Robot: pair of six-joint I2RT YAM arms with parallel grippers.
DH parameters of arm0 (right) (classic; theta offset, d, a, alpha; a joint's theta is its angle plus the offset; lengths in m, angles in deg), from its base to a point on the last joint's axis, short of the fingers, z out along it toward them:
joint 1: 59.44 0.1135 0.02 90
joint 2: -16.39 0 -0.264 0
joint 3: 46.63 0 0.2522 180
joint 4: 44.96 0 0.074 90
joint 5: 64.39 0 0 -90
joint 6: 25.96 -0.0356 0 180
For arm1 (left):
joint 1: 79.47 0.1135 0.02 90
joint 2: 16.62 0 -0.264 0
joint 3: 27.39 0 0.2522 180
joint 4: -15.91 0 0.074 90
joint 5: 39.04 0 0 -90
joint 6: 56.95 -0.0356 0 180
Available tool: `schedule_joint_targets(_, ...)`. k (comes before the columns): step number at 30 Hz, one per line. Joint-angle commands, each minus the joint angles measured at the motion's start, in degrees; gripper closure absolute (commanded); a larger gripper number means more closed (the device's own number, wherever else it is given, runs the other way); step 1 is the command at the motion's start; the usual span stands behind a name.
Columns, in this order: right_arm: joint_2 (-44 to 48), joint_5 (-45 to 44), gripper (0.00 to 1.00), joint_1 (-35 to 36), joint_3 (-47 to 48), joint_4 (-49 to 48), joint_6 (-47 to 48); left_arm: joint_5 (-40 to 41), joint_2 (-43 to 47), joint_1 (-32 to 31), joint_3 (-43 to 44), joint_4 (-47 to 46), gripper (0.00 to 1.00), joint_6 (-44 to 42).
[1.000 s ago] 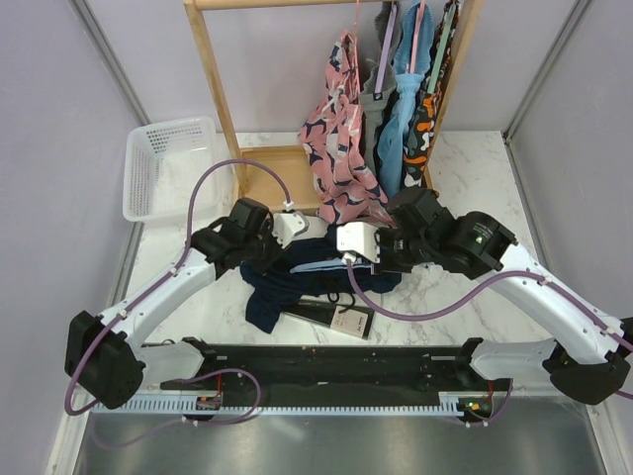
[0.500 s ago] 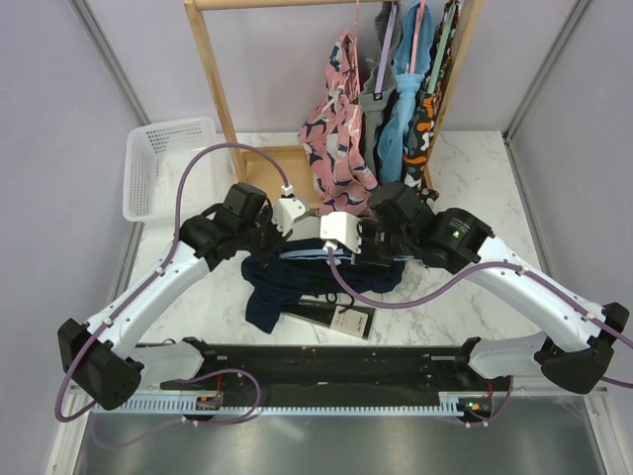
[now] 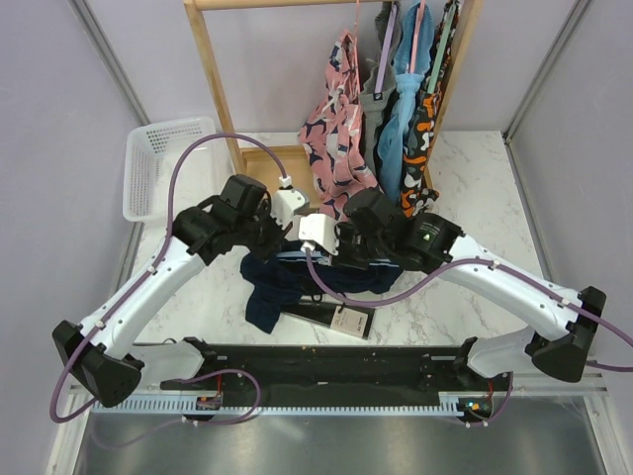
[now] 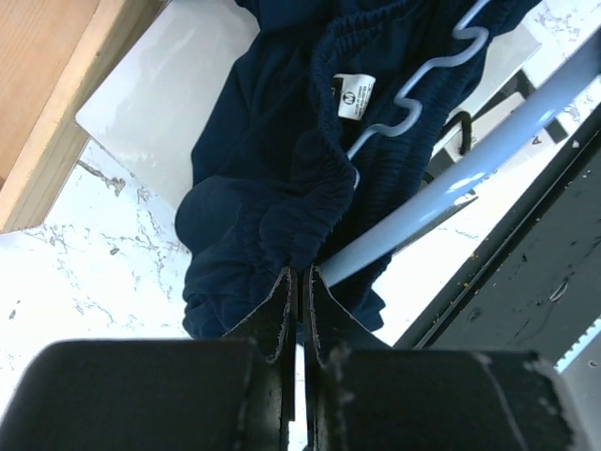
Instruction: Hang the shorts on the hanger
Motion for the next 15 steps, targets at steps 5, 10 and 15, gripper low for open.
schedule_joint_targets(5,0.3,-9.0,1.00,0.7,7.2,-0.1,-4.8,5.6,0.0,-0.8,2.6,-0.2,0.98,7.3)
schedule_joint_targets(10,0.2,-1.4,1.00,1.7,10.9,1.3,-7.2,3.7,0.0,-0.7,4.6,-1.7,0.98,11.5)
schedule_joint_targets(15,-2.8,0.7,1.00,2.4,10.7,-1.0,-8.9,-1.5,1.5,-0.8,3.3,-4.3,0.98,14.2)
